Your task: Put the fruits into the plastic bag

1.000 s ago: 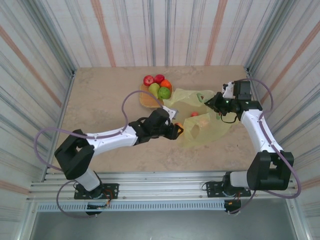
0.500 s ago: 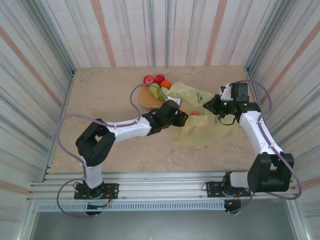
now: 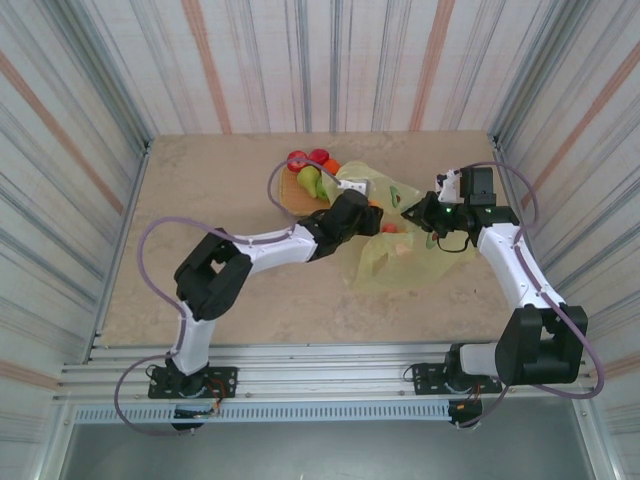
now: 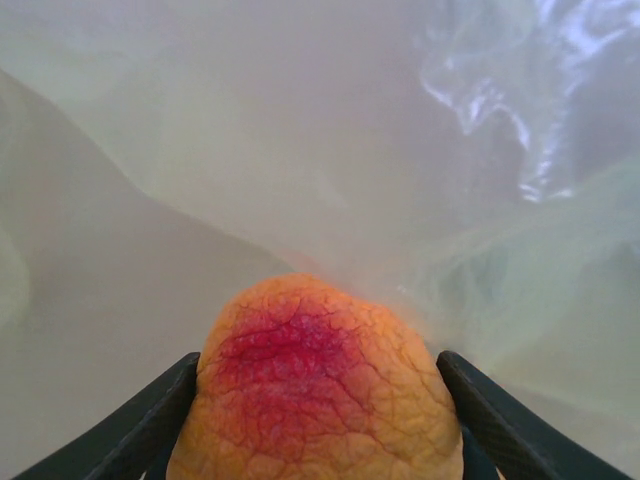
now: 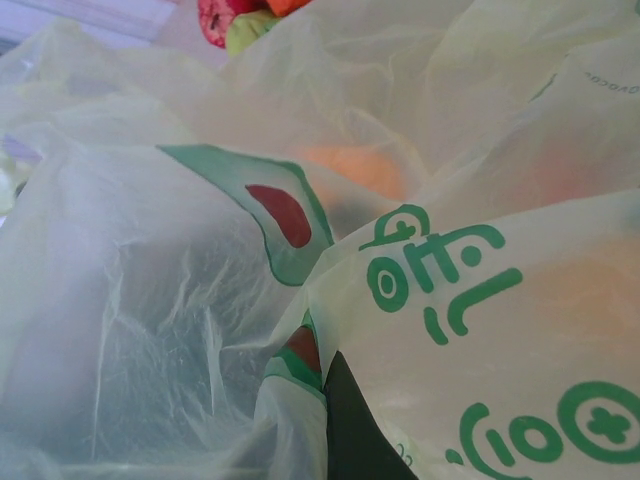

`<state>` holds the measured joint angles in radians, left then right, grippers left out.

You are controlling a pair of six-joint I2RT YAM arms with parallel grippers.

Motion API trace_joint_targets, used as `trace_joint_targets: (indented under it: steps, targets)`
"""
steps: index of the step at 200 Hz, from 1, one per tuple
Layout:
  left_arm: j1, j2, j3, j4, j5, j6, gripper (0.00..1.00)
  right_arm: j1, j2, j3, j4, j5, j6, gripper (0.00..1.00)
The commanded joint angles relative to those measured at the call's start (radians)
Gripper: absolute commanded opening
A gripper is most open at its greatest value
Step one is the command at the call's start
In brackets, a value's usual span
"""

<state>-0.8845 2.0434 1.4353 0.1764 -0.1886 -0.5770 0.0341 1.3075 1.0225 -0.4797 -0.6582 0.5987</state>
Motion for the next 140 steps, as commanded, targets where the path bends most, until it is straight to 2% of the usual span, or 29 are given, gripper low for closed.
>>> trace_joint_targets:
  steps: [1, 35, 58, 106, 140]
  targets:
    - [-0.011, 0.082, 0.083, 0.023, -0.022, -0.008, 0.63, 0.001, 0.016, 0.032, 0.004, -0.056, 0.013, 0.0]
    - [-0.025, 0.156, 0.163, 0.047, -0.003, -0.034, 0.63, -0.005, 0.027, 0.045, 0.011, -0.051, 0.027, 0.0]
    - [-0.024, 0.166, 0.177, 0.046, 0.016, -0.028, 0.68, -0.016, 0.028, 0.043, 0.002, -0.051, 0.02, 0.0]
    - [-0.004, 0.117, 0.139, 0.031, 0.072, -0.015, 0.83, -0.053, 0.022, 0.037, -0.027, -0.057, -0.017, 0.0]
    - [0.009, 0.057, 0.075, 0.013, 0.106, -0.003, 0.87, -0.088, 0.021, 0.043, -0.073, -0.058, -0.071, 0.0]
